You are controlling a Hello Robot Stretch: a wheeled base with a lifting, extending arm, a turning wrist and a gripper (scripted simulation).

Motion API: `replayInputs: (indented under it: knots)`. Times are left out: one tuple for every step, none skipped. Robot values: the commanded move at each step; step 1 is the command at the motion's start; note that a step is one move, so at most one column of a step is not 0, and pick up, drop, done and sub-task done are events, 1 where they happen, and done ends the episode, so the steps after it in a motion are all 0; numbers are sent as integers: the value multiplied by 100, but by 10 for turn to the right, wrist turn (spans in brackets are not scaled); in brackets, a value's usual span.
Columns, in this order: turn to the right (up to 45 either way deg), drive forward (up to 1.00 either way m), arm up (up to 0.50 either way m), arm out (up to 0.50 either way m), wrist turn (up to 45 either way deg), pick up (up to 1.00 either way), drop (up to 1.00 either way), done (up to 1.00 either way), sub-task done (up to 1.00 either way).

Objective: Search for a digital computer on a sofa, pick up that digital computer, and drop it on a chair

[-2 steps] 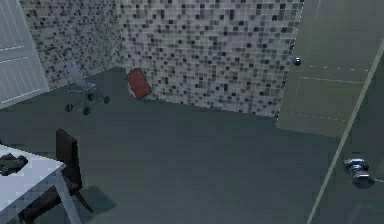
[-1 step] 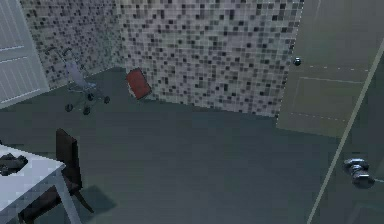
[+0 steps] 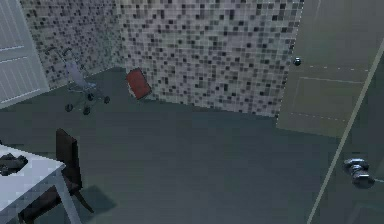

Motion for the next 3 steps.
replayInputs:
  knots:
    - [0, 0, 0, 26, 0, 0, 0, 0, 0]
    - [0, 0, 0, 0, 450, 0, 0, 0, 0]
    - [0, 0, 0, 0, 450, 0, 0, 0, 0]
